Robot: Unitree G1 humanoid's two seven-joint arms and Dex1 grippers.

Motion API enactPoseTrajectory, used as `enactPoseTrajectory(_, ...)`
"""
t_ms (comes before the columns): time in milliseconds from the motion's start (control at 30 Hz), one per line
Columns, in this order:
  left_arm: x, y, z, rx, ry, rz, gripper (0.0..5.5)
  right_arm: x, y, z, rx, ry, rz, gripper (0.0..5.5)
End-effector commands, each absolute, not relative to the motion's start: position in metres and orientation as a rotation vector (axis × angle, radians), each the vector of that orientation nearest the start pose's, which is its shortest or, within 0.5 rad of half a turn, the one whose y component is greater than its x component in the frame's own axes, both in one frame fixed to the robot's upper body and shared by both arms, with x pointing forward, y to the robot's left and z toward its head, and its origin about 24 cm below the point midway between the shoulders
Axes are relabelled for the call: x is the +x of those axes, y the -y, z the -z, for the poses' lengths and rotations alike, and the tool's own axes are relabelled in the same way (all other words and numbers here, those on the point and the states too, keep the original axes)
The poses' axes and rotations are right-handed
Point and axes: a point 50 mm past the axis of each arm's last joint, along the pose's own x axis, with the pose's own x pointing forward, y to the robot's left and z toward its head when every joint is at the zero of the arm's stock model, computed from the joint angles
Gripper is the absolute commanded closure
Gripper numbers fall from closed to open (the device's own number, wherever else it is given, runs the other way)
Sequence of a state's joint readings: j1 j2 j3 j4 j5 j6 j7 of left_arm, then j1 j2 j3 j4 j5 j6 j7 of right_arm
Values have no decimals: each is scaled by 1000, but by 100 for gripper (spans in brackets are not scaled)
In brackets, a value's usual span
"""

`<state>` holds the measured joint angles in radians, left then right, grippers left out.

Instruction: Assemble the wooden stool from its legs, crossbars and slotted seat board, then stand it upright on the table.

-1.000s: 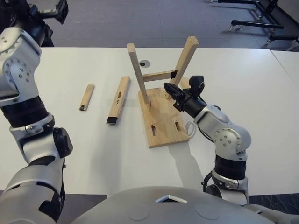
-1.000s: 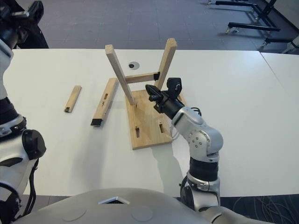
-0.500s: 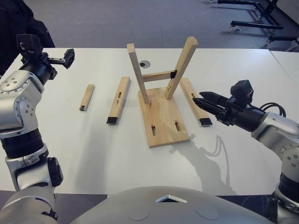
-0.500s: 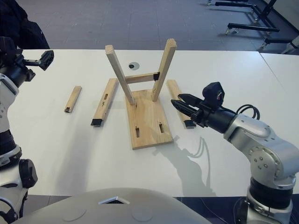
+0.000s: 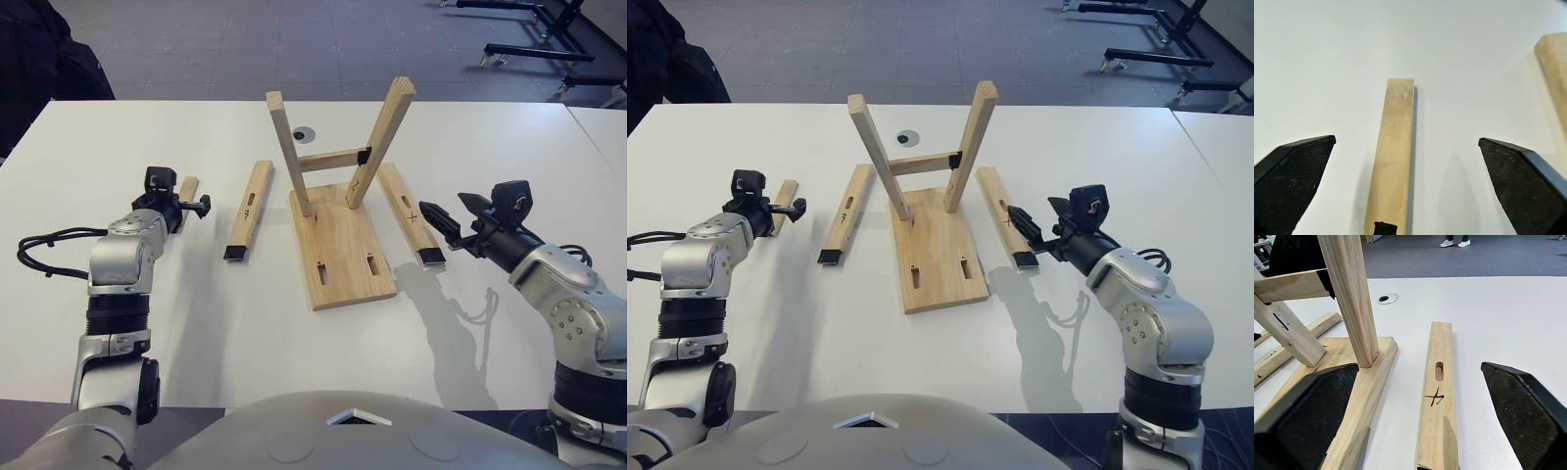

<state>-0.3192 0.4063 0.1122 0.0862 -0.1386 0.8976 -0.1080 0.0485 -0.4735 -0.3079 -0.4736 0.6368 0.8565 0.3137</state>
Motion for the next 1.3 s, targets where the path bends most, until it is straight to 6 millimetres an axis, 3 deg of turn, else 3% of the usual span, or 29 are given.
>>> enactPoseTrajectory(33, 291, -254, -37, 192, -763, -158, 10, 225, 222, -104, 205, -294, -288, 13)
enactPoseTrajectory(200, 279, -252, -11, 4, -898, -142, 10, 226, 215, -100, 258, -295, -281, 13)
enactPoseTrajectory(267, 276, -248, -8, -69, -920, -123, 41, 227, 214, -101, 261, -285, -280, 10)
enactPoseTrajectory(433, 274, -242, -9, -90, -933, -96, 133, 229, 214, -102, 255, -275, -270, 10)
enactPoseTrajectory(733, 271, -239, -3, -82, -950, -111, 248, 235, 224, -106, 249, -258, -229, 10)
enactPoseTrajectory(1100, 284, -230, -14, -143, -899, -93, 405, 241, 233, -105, 254, -244, -172, 10)
enactPoseTrajectory(1300, 288, -227, -18, -156, -881, -92, 422, 244, 234, -104, 251, -248, -167, 10)
